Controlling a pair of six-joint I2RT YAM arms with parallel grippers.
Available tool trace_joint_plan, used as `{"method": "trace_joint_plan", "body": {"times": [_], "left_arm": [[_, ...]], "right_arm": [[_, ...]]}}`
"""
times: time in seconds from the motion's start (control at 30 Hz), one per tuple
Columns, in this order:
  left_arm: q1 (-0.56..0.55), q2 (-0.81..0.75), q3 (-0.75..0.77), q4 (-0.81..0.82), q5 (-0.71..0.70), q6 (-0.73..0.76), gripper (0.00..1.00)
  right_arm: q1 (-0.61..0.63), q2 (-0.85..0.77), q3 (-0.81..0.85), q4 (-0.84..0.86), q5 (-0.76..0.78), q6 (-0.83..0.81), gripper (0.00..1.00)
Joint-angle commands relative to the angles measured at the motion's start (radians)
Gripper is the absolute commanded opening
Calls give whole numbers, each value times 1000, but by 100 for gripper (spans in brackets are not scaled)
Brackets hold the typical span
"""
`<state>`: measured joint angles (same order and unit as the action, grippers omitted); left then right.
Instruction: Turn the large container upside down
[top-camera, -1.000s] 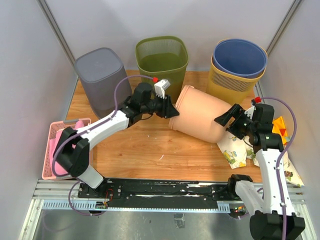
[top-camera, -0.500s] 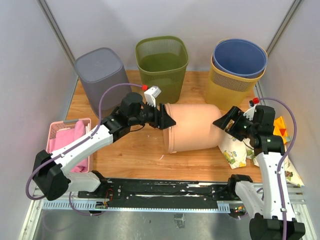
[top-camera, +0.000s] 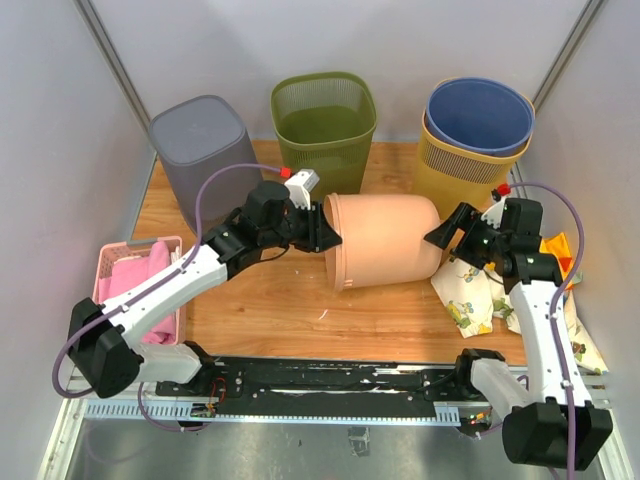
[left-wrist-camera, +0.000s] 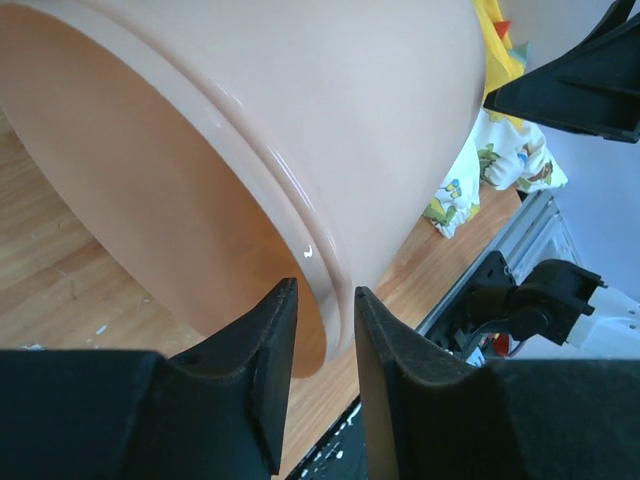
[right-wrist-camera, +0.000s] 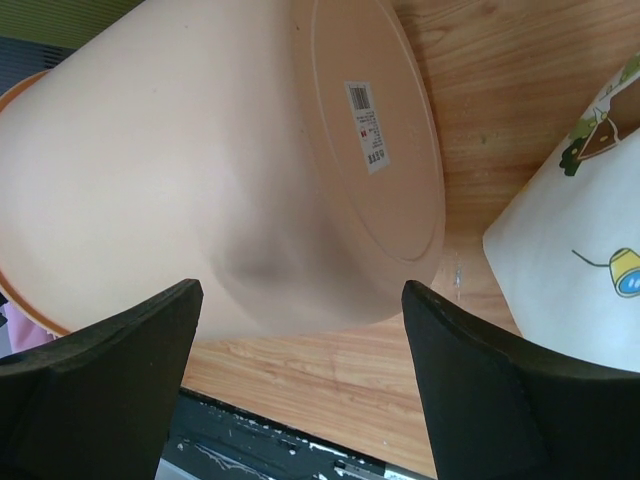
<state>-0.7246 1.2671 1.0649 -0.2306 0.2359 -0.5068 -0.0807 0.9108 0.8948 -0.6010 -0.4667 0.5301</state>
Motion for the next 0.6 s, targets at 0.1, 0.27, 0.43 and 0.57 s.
{"method": "trace_joint_plan", "body": {"times": [0.1, 0.27, 0.43, 0.57], "left_arm": [[-9, 24, -33, 29, -16, -8, 28], [-9, 64, -36, 49, 2, 3, 18], [-9, 95, -25, 51, 8, 26, 7], [-9, 97, -10, 33, 13, 54, 1]], "right_arm": [[0, 78, 47, 105, -17, -63, 85], [-1, 144, 46, 195, -71, -49, 85], [-2, 213, 25, 318, -200, -49, 85], [-1, 251, 24, 347, -285, -54, 84]]}}
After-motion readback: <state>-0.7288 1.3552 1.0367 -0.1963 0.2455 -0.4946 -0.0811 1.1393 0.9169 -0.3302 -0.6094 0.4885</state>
